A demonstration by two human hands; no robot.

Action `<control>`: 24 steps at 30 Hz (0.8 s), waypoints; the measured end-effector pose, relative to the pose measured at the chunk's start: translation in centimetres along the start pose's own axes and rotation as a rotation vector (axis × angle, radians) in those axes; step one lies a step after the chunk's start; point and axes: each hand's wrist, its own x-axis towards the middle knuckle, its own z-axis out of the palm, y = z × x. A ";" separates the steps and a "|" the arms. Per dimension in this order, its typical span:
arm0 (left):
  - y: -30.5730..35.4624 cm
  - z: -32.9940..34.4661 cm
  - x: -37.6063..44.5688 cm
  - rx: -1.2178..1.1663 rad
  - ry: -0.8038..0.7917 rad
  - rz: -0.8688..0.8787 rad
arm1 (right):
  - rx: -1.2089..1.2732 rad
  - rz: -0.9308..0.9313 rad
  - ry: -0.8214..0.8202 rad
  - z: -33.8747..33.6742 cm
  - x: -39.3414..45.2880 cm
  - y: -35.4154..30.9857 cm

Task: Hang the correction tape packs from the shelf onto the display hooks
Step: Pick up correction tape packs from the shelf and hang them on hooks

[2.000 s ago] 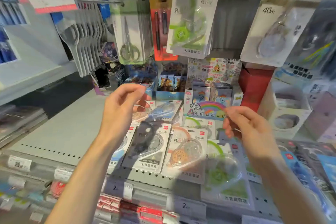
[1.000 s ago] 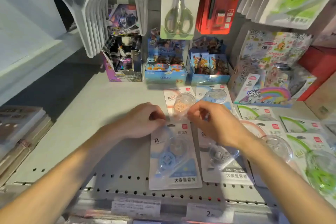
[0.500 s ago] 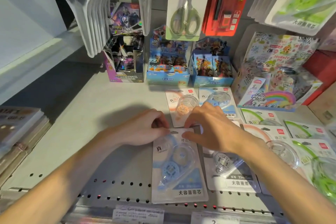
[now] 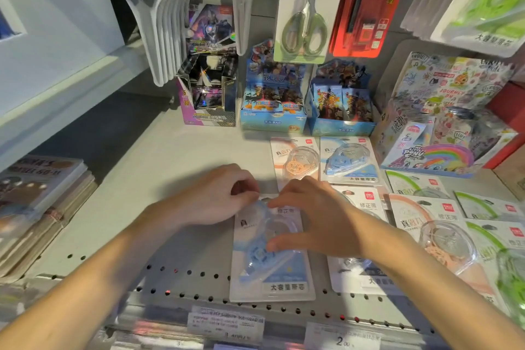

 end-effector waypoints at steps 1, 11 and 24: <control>-0.3 -0.2 -0.2 0.017 0.011 0.003 | 0.026 -0.015 0.007 0.4 0.5 -0.5; -3.9 -3.0 -1.6 0.062 0.277 -0.158 | 0.119 0.033 0.282 2.4 5.5 -1.3; 0.1 0.0 -1.4 0.234 0.140 -0.190 | 0.475 0.279 0.318 -0.7 3.9 0.8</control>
